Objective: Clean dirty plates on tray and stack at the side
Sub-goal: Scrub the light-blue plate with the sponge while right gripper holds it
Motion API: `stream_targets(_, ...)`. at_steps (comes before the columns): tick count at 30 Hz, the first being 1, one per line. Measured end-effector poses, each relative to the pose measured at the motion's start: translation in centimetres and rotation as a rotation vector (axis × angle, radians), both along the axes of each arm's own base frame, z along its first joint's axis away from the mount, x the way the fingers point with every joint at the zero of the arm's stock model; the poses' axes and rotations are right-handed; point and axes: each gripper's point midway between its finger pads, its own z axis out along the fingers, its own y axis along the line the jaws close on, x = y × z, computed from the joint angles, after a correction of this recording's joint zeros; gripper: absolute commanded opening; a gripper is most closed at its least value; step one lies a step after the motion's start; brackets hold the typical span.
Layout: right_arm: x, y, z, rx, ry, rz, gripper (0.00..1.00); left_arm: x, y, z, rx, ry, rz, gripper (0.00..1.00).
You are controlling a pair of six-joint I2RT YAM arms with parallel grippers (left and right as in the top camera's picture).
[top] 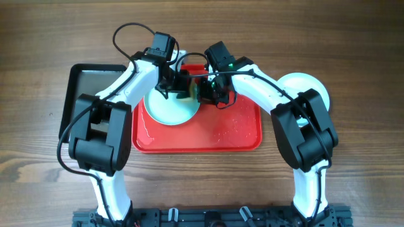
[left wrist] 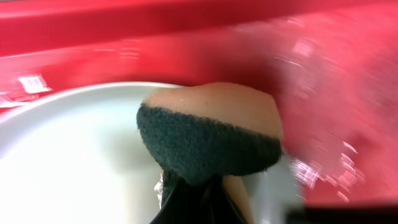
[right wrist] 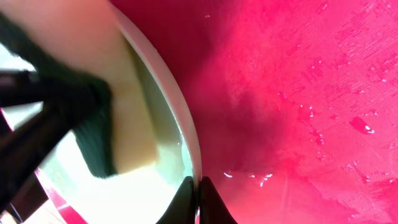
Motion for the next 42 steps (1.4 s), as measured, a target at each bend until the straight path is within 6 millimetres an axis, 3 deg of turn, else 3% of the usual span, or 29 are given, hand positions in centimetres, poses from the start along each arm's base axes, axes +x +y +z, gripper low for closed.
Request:
stream_targets(6,0.0,0.3,0.1,0.007,-0.005,0.006,0.04,-0.7,4.6,-0.6,0.235,0.043,0.248,0.04)
stream_targets(13,-0.3,0.7,0.1,0.016,0.001,0.016,0.04,-3.8,6.9,-0.7,0.347,0.166,0.346,0.04)
stream_targets(18,-0.5,0.5,0.1,0.011,0.002,0.025,0.04,-6.0,5.6,-0.8,0.246,0.294,0.337,0.04)
stream_targets(22,-0.5,0.5,0.1,0.011,0.000,0.029,0.04,-7.0,2.3,-0.4,0.050,0.369,0.235,0.04)
stream_targets(26,-0.4,0.5,0.1,0.011,0.000,0.027,0.04,-6.1,-1.1,0.0,-0.091,0.324,0.142,0.04)
stream_targets(29,-0.3,0.4,0.1,0.007,-0.002,0.023,0.04,-4.7,-2.5,0.3,-0.146,0.259,0.101,0.04)
stream_targets(36,-0.1,0.2,0.0,0.006,-0.004,0.017,0.04,-3.5,-1.9,0.0,-0.103,0.194,0.104,0.04)
stream_targets(42,-0.1,0.2,0.1,0.007,-0.004,0.018,0.04,-4.9,-2.3,0.1,-0.121,0.227,0.014,0.04)
